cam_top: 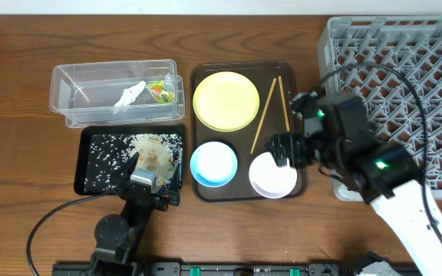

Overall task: Sort waste into correct bins and load items into the dishwasher rack
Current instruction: 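Reach the right gripper to a wooden chopstick on the brown tray and grasp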

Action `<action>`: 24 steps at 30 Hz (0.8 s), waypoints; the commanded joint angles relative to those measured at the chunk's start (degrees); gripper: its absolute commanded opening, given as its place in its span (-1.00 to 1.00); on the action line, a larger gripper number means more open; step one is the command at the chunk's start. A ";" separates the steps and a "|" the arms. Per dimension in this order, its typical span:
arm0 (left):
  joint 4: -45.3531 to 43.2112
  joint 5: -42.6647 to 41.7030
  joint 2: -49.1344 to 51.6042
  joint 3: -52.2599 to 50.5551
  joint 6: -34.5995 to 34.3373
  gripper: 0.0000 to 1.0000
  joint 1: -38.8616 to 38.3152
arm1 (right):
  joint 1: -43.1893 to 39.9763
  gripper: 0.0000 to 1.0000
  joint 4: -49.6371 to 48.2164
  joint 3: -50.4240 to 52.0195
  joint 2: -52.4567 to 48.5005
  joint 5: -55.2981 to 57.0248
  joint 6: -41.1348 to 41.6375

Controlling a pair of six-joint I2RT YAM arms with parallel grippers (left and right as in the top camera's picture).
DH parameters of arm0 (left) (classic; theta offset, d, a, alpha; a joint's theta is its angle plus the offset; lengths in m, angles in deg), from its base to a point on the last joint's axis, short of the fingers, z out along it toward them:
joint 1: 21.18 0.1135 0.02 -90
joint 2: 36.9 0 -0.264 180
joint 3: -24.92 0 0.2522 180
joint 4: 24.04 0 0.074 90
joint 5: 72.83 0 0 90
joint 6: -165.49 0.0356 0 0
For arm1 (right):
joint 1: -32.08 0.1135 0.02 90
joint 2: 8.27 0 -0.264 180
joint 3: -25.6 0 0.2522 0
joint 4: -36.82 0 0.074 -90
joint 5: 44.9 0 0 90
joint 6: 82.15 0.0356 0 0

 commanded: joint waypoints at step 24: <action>1.42 -1.01 -0.46 -1.20 0.37 0.98 0.35 | -2.34 -0.40 -22.34 -0.07 -41.00 23.82 2.56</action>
